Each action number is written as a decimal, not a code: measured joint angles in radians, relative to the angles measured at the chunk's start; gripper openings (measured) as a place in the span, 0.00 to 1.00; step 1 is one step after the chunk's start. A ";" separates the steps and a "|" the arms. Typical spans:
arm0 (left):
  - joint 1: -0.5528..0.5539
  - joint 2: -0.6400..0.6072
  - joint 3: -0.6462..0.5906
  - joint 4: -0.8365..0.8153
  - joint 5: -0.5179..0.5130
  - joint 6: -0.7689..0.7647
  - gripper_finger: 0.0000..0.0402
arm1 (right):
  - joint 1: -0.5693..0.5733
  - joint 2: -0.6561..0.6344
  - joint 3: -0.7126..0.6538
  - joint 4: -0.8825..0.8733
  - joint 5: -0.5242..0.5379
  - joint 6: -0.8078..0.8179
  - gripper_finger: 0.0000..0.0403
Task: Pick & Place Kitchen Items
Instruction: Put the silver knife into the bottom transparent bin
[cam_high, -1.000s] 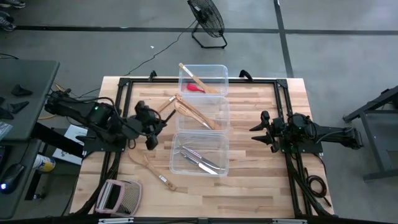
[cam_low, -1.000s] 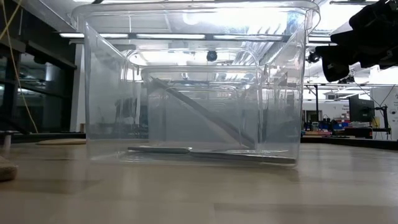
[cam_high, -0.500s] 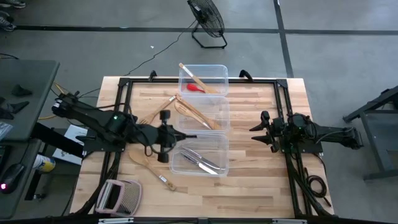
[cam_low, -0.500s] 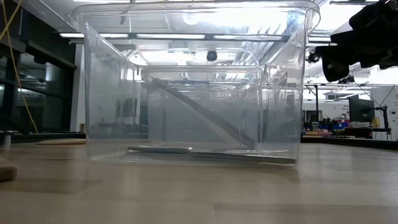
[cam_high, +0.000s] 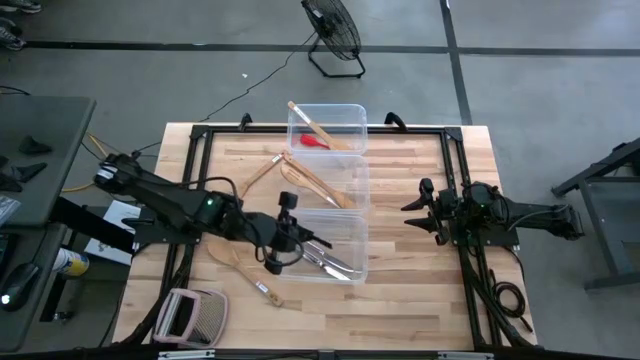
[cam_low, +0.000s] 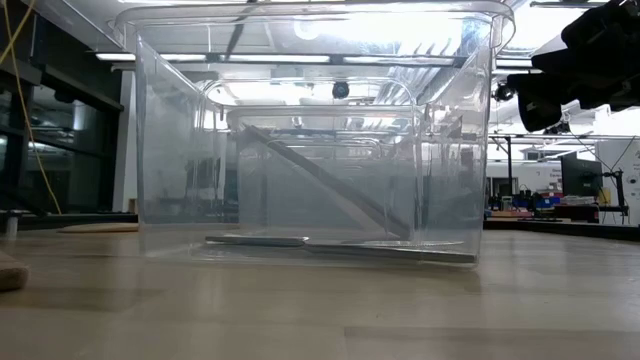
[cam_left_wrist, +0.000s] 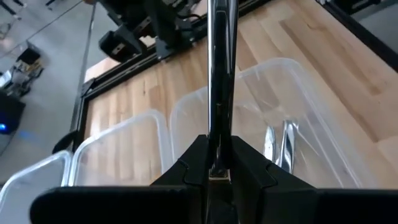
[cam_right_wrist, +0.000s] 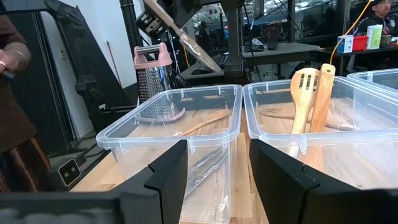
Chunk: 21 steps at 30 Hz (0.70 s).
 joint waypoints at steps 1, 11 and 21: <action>0.000 0.006 0.000 0.005 0.005 0.013 0.09 | 0.000 0.000 0.000 0.000 0.000 0.000 0.41; 0.000 0.038 -0.001 0.022 0.053 0.110 0.09 | 0.000 0.000 0.000 0.000 0.000 0.000 0.41; 0.003 0.056 0.013 0.053 0.081 0.171 0.09 | 0.000 0.000 0.000 0.000 0.000 0.000 0.41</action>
